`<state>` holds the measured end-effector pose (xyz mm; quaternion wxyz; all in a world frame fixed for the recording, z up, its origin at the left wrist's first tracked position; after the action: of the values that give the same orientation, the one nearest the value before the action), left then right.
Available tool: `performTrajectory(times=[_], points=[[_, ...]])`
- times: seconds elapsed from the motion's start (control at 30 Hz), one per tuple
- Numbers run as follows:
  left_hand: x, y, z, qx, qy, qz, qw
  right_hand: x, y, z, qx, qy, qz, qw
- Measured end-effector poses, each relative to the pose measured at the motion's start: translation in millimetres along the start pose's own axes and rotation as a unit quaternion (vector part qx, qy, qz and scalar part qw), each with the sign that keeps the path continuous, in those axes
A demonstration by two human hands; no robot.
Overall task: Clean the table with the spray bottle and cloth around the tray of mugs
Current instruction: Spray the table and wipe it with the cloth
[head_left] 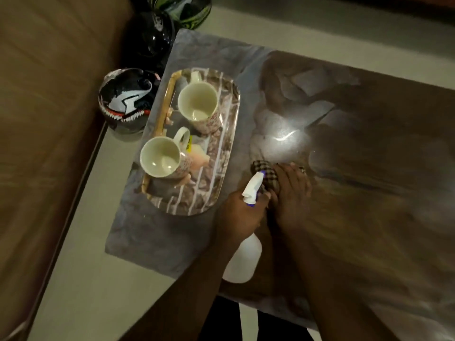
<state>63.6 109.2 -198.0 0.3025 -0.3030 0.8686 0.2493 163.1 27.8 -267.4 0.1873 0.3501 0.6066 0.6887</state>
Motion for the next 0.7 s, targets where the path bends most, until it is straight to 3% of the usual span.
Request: performTrajectory(times=[0.07,0.17,0.27,0.43,0.7], points=[[9,15,-7,-0.019,0.019,-0.004,1.0,17,-5,-2,0.01,-0.015,-0.01,1.0],[20,35,-15,-0.046,0.002,-0.023,0.999,30,-12,-36,0.049,0.069,-0.021,0.996],[37,51,-27,0.006,-0.043,-0.018,0.999,39,-13,-81,0.063,0.156,-0.045,0.985],[81,75,-56,0.024,-0.007,0.054,0.998,68,-22,-125,0.051,0.258,-0.025,0.965],[148,160,-77,-0.073,0.02,-0.08,0.994,146,-39,-143,0.076,0.36,-0.018,0.93]])
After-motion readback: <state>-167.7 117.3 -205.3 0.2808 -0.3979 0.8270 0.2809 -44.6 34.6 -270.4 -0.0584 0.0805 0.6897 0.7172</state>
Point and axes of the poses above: each hand's wrist, its own z-axis towards the middle knuckle, its own y-axis out of the back of the hand, x = y × z, the point moved 2 cm from there along z, towards the middle knuckle, and after that the axes turned 13 degrees about -z, right-handed, at the moved point
